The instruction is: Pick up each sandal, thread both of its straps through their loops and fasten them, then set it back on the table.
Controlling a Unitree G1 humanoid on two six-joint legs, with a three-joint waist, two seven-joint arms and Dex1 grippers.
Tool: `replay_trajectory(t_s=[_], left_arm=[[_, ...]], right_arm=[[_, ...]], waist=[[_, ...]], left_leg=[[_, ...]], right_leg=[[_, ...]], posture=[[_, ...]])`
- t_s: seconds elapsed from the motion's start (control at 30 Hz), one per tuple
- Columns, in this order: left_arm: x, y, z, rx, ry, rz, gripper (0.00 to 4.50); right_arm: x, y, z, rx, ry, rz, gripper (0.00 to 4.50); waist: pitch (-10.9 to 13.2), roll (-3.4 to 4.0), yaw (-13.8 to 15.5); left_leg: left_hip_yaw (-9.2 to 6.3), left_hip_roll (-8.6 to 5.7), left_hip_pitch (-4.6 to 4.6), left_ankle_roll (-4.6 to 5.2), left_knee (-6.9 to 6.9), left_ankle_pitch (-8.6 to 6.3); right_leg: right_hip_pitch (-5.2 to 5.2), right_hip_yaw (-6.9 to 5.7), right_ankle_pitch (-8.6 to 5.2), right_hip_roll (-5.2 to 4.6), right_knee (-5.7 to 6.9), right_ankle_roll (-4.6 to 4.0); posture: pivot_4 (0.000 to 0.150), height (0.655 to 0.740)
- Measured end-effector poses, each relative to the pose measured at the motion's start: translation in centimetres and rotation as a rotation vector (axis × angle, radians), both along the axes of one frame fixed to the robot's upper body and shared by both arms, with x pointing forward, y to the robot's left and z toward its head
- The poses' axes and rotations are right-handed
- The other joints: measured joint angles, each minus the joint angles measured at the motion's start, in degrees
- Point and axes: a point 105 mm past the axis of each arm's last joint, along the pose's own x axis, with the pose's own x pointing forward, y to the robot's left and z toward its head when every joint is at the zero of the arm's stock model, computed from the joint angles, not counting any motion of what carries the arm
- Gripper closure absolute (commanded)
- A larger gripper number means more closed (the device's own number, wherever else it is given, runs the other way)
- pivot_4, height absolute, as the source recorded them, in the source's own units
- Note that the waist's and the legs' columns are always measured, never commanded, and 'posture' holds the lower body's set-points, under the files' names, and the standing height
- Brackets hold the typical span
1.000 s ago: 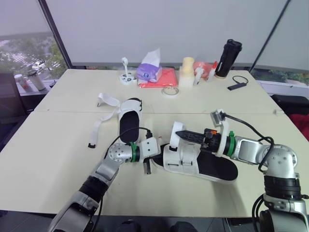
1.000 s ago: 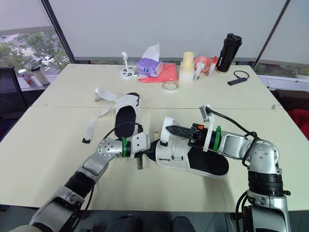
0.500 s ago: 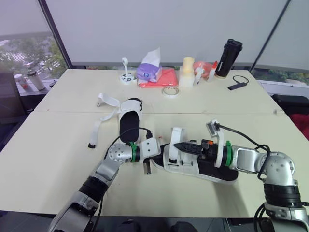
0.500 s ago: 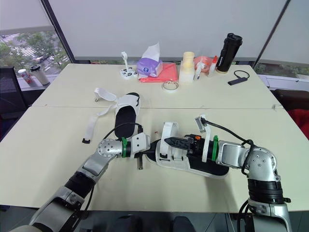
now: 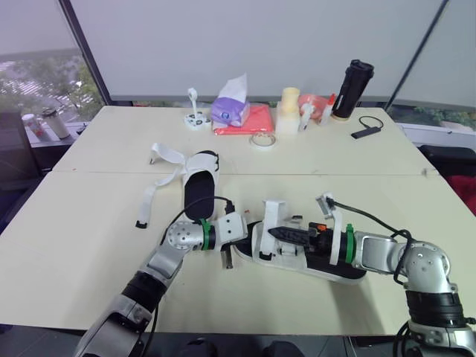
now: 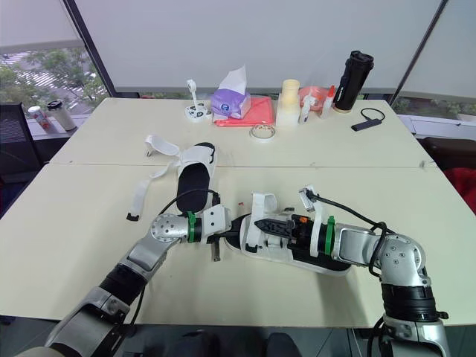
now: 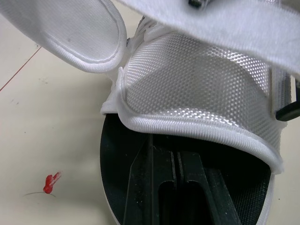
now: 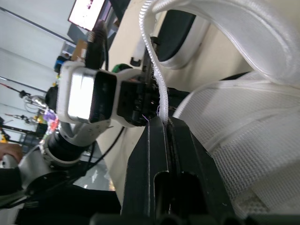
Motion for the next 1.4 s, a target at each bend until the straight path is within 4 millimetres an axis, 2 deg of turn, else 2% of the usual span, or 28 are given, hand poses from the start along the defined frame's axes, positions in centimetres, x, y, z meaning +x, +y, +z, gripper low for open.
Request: replay_trajectory(t_s=[0.17, 0.4, 0.6, 0.8, 1.07, 1.2, 1.33, 1.4], left_arm=[[0.0, 0.0, 0.0, 0.000, 0.000, 0.000, 4.50], [0.0, -0.1, 0.0, -0.001, -0.001, -0.002, 4.50], [0.0, -0.1, 0.0, -0.001, -0.001, -0.002, 4.50], [0.0, -0.1, 0.0, -0.001, -0.001, 0.000, 4.50], [0.0, -0.1, -0.1, -0.001, -0.001, 0.001, 4.50], [0.0, -0.1, -0.1, -0.001, 0.000, 0.001, 4.50], [-0.1, -0.1, -0.2, 0.000, 0.003, 0.005, 4.50], [-0.1, -0.1, -0.3, -0.001, 0.004, 0.007, 4.50]], right_arm=[[0.1, 0.0, 0.1, -0.009, -0.027, 0.000, 4.49], [1.0, -0.4, 2.6, 0.081, -0.070, -0.026, 4.49], [0.9, -0.5, 2.0, 0.074, -0.039, -0.032, 4.49], [-0.2, 0.0, 1.0, 0.081, 0.007, 0.000, 4.49], [-0.4, 0.0, 0.7, 0.075, 0.019, -0.011, 4.49], [0.1, -0.3, -0.2, -0.011, -0.008, -0.046, 4.49], [0.5, -0.5, -0.5, -0.199, -0.160, -0.039, 4.49], [0.5, -0.4, -0.4, -0.233, -0.209, -0.020, 4.49]], waist=[[0.0, -0.01, 0.0], [0.0, -0.01, 0.1], [0.0, 0.00, 0.0], [0.0, 0.00, 0.0], [0.0, -0.01, 0.0], [-0.1, 0.04, 0.0], [-0.3, -0.01, 0.0], [-0.4, -0.12, 0.0]], left_leg=[[0.01, 0.00, 0.01, 0.02, -0.04, 0.01], [0.03, 0.00, 0.01, 0.05, -0.10, 0.03], [0.08, 0.00, 0.01, 0.08, -0.12, 0.05], [0.08, 0.00, 0.01, 0.09, -0.13, 0.06], [0.08, 0.00, 0.01, 0.10, -0.14, 0.06], [0.09, 0.00, 0.01, 0.10, -0.14, 0.06], [0.09, 0.00, 0.03, 0.09, -0.19, 0.06], [0.09, 0.00, 0.04, 0.09, -0.20, 0.06]], right_leg=[[0.01, -0.01, 0.00, -0.01, -0.02, 0.00], [0.00, -0.08, 0.00, -0.07, -0.04, 0.00], [0.01, -0.10, 0.00, -0.12, -0.04, 0.00], [0.01, -0.10, 0.00, -0.13, -0.04, 0.00], [0.01, -0.11, 0.00, -0.13, -0.05, 0.00], [0.01, -0.11, 0.00, -0.13, -0.07, 0.00], [0.02, -0.11, 0.00, -0.14, -0.11, 0.00], [0.02, -0.11, -0.01, -0.14, -0.11, -0.01]], posture=[[0.150, 0.7400], [0.150, 0.7400], [0.150, 0.7400], [0.150, 0.7400], [0.150, 0.7400], [0.150, 0.7400], [0.150, 0.7400], [0.150, 0.7400]])
